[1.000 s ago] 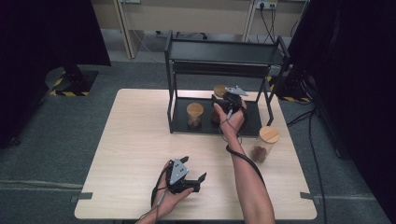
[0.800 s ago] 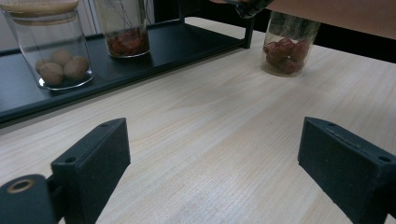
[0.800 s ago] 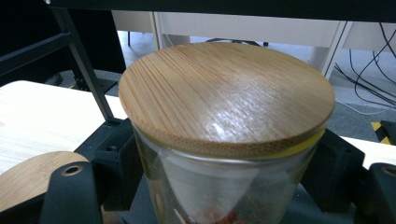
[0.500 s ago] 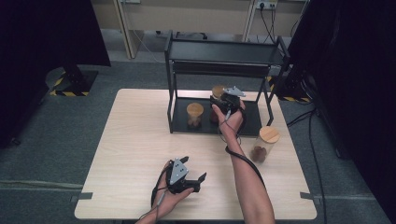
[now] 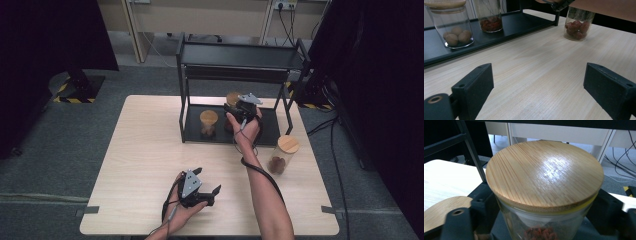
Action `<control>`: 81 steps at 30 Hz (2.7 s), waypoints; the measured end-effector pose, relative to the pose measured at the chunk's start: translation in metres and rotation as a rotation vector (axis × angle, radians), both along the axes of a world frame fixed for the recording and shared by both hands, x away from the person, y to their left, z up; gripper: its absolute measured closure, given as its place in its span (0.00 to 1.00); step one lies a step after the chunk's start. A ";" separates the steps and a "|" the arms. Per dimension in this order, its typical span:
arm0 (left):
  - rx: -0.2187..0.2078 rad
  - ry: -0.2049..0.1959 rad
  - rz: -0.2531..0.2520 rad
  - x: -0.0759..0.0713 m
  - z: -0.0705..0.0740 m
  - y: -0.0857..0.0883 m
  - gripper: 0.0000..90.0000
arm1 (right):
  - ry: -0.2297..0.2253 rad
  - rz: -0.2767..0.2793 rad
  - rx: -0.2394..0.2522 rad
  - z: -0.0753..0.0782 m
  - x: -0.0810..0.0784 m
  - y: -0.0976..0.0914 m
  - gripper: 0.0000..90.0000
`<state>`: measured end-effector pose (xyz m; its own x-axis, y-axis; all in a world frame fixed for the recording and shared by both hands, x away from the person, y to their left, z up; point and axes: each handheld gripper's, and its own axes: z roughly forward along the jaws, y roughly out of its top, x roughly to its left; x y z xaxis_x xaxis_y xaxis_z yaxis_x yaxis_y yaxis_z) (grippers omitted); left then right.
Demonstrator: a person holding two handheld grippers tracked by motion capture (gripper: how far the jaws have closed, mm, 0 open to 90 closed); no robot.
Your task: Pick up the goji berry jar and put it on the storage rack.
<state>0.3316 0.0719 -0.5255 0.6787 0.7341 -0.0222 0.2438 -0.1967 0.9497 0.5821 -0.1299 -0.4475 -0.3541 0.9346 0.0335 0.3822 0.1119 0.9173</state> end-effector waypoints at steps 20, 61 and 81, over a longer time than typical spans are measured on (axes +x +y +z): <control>0.002 0.001 0.001 0.000 0.000 0.000 0.10 | 0.052 0.010 0.016 -0.002 -0.012 -0.006 0.05; -0.005 0.007 0.006 0.001 0.000 0.001 0.10 | 0.080 0.060 -0.001 -0.011 -0.059 -0.008 0.04; -0.004 0.007 0.009 0.001 0.000 0.001 0.10 | 0.095 0.101 -0.003 -0.020 -0.081 -0.012 0.04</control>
